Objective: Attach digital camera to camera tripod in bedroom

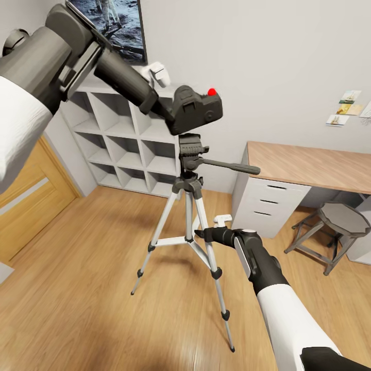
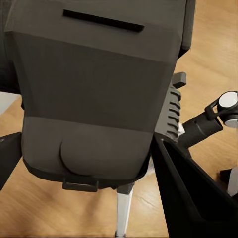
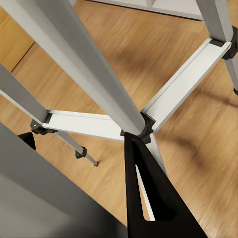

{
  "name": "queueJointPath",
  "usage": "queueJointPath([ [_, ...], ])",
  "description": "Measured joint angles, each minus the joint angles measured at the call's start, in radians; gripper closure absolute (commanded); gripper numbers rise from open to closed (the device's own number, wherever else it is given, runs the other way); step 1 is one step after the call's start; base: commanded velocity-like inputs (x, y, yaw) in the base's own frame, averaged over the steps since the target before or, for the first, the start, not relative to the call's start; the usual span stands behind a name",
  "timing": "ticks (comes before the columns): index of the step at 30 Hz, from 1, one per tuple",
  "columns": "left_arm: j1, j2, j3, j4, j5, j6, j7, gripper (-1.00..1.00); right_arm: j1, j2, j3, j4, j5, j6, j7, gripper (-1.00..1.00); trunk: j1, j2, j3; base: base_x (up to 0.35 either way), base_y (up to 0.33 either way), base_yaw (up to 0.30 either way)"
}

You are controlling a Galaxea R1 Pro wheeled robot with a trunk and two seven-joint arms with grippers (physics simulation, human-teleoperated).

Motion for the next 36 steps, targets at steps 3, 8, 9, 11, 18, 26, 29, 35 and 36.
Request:
queueJointPath([
  [3, 0.0, -0.001, -0.029, 0.0, 0.003, 0.011, -0.001, 1.0, 0.0, 0.0, 0.0, 0.001, 0.0, -0.001, 0.0, 1.0, 0.0, 0.0, 0.0, 0.0, 0.0, 0.0],
  [8, 0.0, -0.001, -0.042, 0.0, 0.002, 0.036, -0.005, 1.0, 0.0, 0.0, 0.0, 0.001, 0.0, -0.002, 0.0, 1.0, 0.0, 0.0, 0.0, 0.0, 0.0, 0.0],
  [9, 0.0, -0.001, -0.044, 0.0, 0.0, 0.038, -0.005, 1.0, 0.0, 0.0, 0.0, 0.002, 0.0, -0.002, 0.0, 1.0, 0.0, 0.0, 0.0, 0.0, 0.0, 0.0],
  [11, 0.0, 0.0, -0.045, -0.001, -0.001, 0.039, -0.005, 1.0, 0.0, 0.0, 0.0, 0.002, 0.0, -0.002, 0.0, 1.0, 0.0, 0.0, 0.0, 0.0, 0.0, 0.0],
  [18, 0.0, 0.005, -0.046, -0.005, -0.002, 0.037, -0.006, 1.0, 0.0, 0.0, 0.0, 0.002, 0.0, -0.003, 0.0, 1.0, 0.0, 0.0, 0.0, 0.0, 0.0, 0.0],
  [26, 0.0, 0.011, -0.046, -0.028, 0.001, 0.035, -0.007, 1.0, 0.0, 0.0, 0.0, 0.002, 0.0, -0.003, 0.0, 1.0, 0.0, 0.0, 0.0, 0.0, 0.0, 0.0],
  [29, 0.0, 0.021, -0.046, -0.042, 0.002, 0.035, -0.007, 1.0, 0.0, 0.0, 0.0, 0.002, 0.0, -0.002, 0.0, 1.0, 0.0, 0.0, 0.0, 0.0, 0.0, 0.0],
  [35, 0.0, 0.035, -0.051, -0.069, 0.004, 0.035, -0.01, 1.0, 0.0, 0.0, 0.0, 0.002, 0.0, -0.002, 0.0, 1.0, 0.0, 0.0, 0.0, 0.0, 0.0, 0.0],
  [36, 0.0, 0.036, -0.057, -0.071, 0.005, 0.035, -0.011, 1.0, 0.0, 0.0, 0.0, 0.001, 0.0, -0.002, 0.0, 1.0, 0.0, 0.0, 0.0, 0.0, 0.0, 0.0],
])
